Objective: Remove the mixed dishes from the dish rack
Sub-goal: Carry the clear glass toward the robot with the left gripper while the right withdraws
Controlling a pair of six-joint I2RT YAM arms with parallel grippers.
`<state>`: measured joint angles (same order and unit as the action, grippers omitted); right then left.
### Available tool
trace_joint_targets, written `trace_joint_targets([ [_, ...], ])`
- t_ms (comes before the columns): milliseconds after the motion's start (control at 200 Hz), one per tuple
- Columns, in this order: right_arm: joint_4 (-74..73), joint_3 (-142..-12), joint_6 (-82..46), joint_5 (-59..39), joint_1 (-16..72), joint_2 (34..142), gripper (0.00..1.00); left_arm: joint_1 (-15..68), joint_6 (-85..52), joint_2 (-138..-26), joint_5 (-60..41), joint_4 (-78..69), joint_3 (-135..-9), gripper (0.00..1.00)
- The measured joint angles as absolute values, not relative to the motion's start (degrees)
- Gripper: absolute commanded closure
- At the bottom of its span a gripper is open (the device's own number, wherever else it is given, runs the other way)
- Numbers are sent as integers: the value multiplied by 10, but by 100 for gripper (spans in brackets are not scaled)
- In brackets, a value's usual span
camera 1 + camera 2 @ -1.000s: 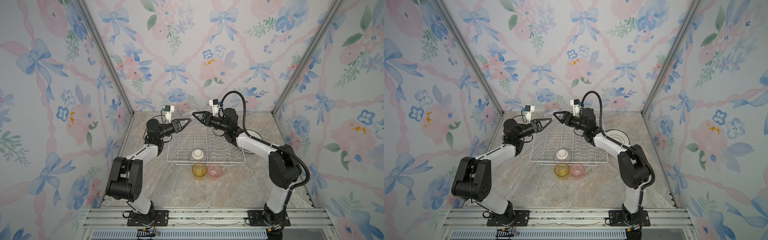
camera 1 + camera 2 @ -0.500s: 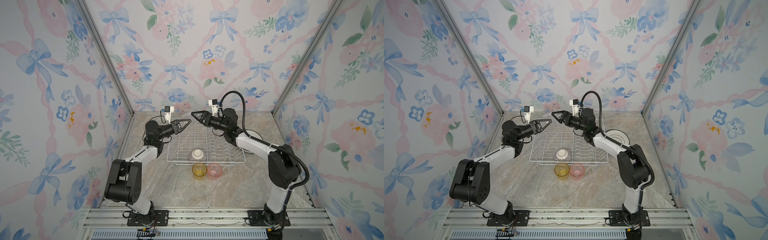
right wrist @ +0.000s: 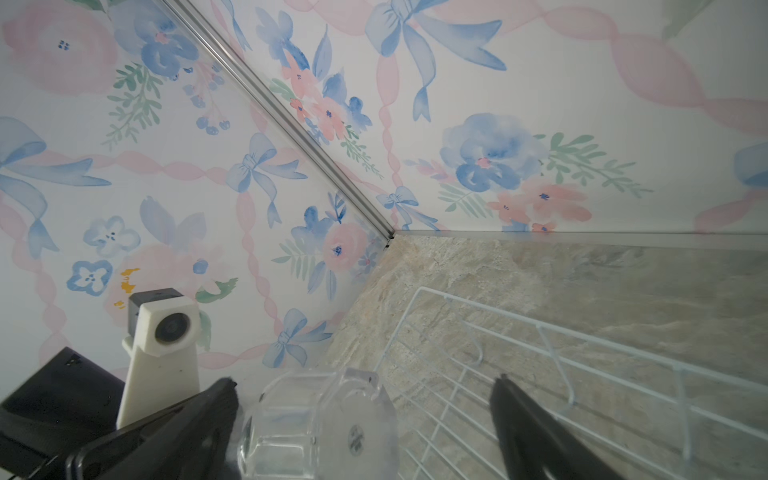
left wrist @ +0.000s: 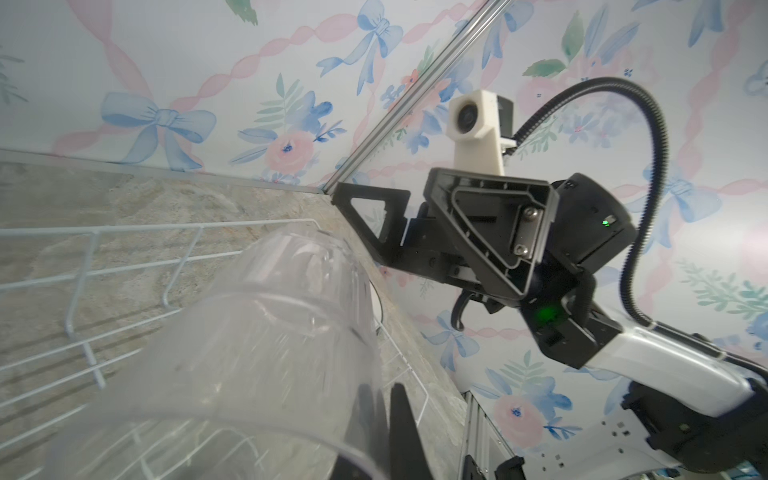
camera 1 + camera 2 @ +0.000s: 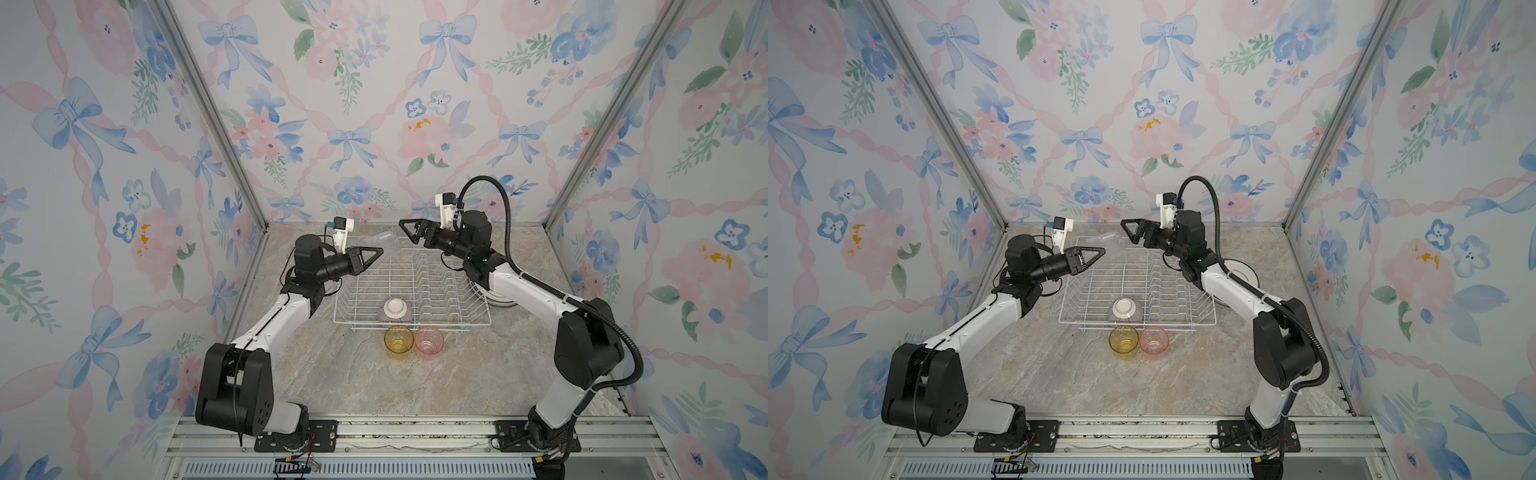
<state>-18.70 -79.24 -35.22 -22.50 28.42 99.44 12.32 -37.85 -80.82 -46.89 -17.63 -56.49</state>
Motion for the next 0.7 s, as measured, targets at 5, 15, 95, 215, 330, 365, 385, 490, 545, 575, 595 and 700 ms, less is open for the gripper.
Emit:
trace_joint_targets([
  [5, -185, -792, -350, -224, 284, 994, 3, 125, -373, -807, -465, -168, -568, 100],
  [15, -180, -792, -344, -220, 284, 991, 3, 128, -362, -806, -458, -153, -574, 100],
  [95, -134, -794, -303, -197, 284, 975, 3, 149, -305, -791, -412, -54, -606, 100],
  [215, -78, -795, -253, -166, 284, 964, 3, 168, -249, -741, -354, 60, -617, 100],
  [330, -37, -795, -220, -144, 284, 963, 3, 179, -212, -695, -302, 160, -634, 100],
  [365, -26, -795, -213, -140, 284, 963, 3, 185, -204, -684, -285, 189, -641, 100],
  [385, -22, -795, -209, -138, 284, 963, 3, 188, -199, -678, -277, 203, -645, 100],
  [490, -3, -795, -194, -130, 281, 963, 3, 221, -188, -645, -225, 281, -661, 100],
  [545, 4, -794, -188, -128, 279, 963, 3, 243, -185, -630, -200, 320, -667, 100],
  [575, 6, -793, -186, -127, 278, 962, 3, 257, -185, -624, -185, 344, -672, 100],
  [595, 7, -792, -184, -126, 277, 961, 3, 267, -185, -620, -174, 361, -676, 100],
  [700, 14, -786, -179, -125, 275, 953, 3, 321, -191, -617, -118, 438, -699, 100],
])
